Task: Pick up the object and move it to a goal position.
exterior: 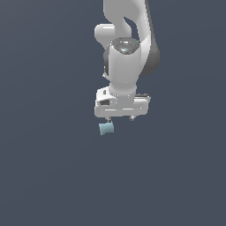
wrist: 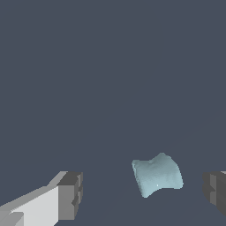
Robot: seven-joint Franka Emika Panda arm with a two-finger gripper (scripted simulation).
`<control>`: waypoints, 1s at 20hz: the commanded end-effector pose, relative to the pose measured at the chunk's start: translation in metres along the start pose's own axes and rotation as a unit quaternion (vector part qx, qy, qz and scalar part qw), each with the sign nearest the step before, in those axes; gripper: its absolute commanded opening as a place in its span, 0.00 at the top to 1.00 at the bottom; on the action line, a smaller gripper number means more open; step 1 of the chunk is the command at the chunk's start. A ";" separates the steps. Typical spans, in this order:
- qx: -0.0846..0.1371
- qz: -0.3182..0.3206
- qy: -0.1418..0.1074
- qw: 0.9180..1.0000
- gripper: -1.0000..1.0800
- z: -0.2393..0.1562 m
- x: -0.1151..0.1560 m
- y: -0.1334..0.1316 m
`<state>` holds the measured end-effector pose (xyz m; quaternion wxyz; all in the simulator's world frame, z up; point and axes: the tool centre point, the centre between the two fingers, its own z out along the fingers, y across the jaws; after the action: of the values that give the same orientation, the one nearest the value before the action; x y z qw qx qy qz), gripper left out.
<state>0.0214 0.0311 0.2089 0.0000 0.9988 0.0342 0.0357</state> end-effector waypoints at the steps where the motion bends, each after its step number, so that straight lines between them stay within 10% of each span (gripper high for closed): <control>1: 0.000 0.000 0.000 1.000 0.04 0.000 0.000 0.000; 20: 0.000 0.048 0.000 0.999 0.04 -0.009 0.002 0.020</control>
<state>0.0245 0.0115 0.2193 -0.0018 0.9993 -0.0074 0.0357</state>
